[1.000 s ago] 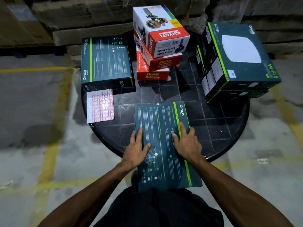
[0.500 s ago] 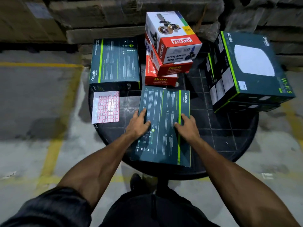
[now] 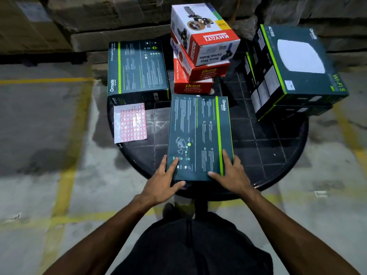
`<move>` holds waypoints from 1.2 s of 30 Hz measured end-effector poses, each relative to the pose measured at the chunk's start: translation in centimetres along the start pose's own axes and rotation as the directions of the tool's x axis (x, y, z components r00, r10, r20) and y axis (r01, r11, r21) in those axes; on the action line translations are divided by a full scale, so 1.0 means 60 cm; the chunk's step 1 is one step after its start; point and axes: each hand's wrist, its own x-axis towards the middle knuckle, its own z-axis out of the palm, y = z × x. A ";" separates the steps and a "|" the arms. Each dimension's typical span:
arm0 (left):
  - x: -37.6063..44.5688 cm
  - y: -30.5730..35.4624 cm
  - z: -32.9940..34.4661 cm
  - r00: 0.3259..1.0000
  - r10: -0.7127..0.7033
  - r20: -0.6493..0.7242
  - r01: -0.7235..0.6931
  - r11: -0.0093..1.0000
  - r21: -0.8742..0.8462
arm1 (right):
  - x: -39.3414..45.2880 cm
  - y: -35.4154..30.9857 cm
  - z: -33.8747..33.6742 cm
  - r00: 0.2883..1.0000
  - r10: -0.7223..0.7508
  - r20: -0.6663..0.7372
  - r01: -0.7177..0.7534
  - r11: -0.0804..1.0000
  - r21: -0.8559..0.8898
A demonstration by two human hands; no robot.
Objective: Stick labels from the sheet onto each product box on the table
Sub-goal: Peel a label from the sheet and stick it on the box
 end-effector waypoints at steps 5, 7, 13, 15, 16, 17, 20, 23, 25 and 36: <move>-0.002 -0.001 -0.014 0.998 0.055 -0.002 -0.054 0.981 0.187 | -0.027 0.010 0.016 0.999 -0.033 0.043 0.038 0.994 -0.102; -0.001 0.005 -0.015 0.999 0.051 -0.006 -0.049 0.982 0.184 | -0.027 0.009 0.018 0.999 -0.050 -0.013 0.048 0.992 -0.115; 0.018 0.020 -0.014 0.993 0.082 -0.083 -0.057 0.963 0.263 | -0.007 0.013 -0.010 0.996 -0.080 -0.047 0.071 0.985 -0.160; 0.028 0.026 -0.013 0.985 0.143 -0.101 -0.094 0.919 0.383 | 0.000 0.014 -0.022 0.995 -0.092 -0.035 0.084 0.978 -0.188; 0.032 0.028 -0.012 0.983 0.158 -0.092 -0.103 0.894 0.436 | 0.002 0.014 -0.027 0.995 -0.098 -0.028 0.090 0.975 -0.205; 0.035 0.029 -0.013 0.983 0.164 -0.083 -0.105 0.874 0.475 | 0.005 0.014 -0.031 0.994 -0.104 -0.024 0.096 0.970 -0.224; 0.040 0.034 -0.016 0.986 0.147 -0.075 -0.089 0.856 0.509 | 0.011 0.013 -0.039 0.992 -0.127 -0.025 0.114 0.949 -0.292; 0.041 0.048 -0.016 0.992 0.102 -0.080 -0.047 0.859 0.510 | 0.011 0.014 -0.039 0.988 -0.154 -0.029 0.134 0.927 -0.350; 0.037 0.058 -0.014 0.993 0.066 -0.101 -0.007 0.868 0.496 | 0.007 0.015 -0.034 0.984 -0.173 -0.049 0.143 0.919 -0.368; -0.041 0.046 -0.001 0.948 -0.100 -0.303 0.230 0.873 0.431 | -0.003 -0.034 -0.009 0.878 -0.467 -0.109 0.401 0.839 -0.367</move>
